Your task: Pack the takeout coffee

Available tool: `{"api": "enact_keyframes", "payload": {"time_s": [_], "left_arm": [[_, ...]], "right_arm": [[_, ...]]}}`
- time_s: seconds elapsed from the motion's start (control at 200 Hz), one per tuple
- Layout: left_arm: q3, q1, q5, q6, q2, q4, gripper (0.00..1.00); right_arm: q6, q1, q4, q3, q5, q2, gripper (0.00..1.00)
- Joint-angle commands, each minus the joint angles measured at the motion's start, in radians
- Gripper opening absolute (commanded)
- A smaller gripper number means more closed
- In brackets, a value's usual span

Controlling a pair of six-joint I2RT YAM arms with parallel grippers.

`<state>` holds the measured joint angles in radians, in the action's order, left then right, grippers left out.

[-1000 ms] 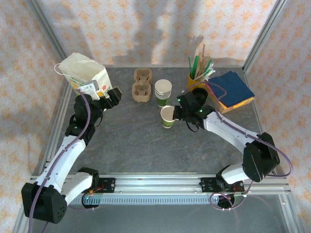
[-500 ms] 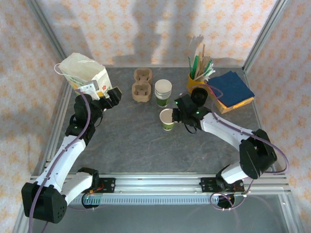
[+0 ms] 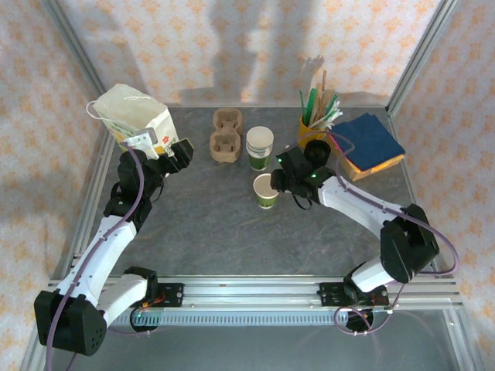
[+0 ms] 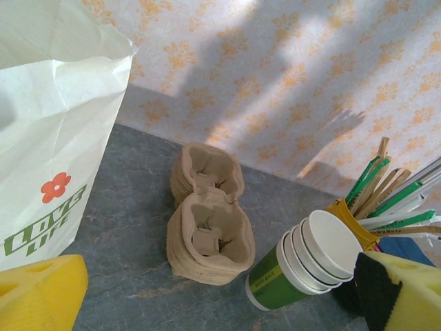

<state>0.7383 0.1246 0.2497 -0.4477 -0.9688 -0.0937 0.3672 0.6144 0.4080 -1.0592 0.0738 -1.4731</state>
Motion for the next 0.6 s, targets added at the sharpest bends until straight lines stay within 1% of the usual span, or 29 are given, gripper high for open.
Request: {"api": "enact_keyframes", "payload": {"time_s": [0.0, 0.11, 0.145, 0.18, 0.225, 0.315, 0.435, 0.516, 0.596], "left_arm": [[0.033, 0.004, -0.015, -0.006, 0.019, 0.012, 0.99], [0.032, 0.004, -0.011, -0.008, 0.019, 0.011, 0.99], [0.031, 0.004, -0.012, -0.01, 0.019, 0.009, 0.99], [0.029, 0.004, -0.014, -0.016, 0.02, 0.008, 0.99], [0.024, 0.004, -0.011, -0.024, 0.017, -0.001, 0.99], [0.022, 0.009, 0.009, -0.034, 0.005, -0.019, 0.99], [0.038, 0.023, 0.021, -0.029, -0.015, -0.015, 0.99], [0.039, 0.03, 0.02, -0.034, -0.02, -0.014, 0.99], [0.036, 0.035, 0.019, -0.038, -0.019, -0.016, 0.99]], "right_arm": [[0.021, -0.026, 0.076, -0.077, -0.078, 0.073, 0.38], [0.034, -0.108, 0.1, -0.094, -0.131, 0.102, 0.41], [0.034, -0.143, 0.096, -0.089, -0.136, 0.11, 0.45], [0.035, -0.186, 0.087, -0.088, -0.123, 0.117, 0.5], [0.032, -0.245, 0.067, -0.085, -0.08, 0.119, 0.52], [0.041, -0.345, 0.026, -0.077, -0.042, 0.11, 0.53], [0.051, -0.446, -0.008, -0.084, -0.015, 0.06, 0.53], [0.059, -0.5, -0.03, -0.094, 0.013, 0.014, 0.53], [0.055, -0.527, -0.054, -0.11, 0.049, -0.033, 0.53]]}}
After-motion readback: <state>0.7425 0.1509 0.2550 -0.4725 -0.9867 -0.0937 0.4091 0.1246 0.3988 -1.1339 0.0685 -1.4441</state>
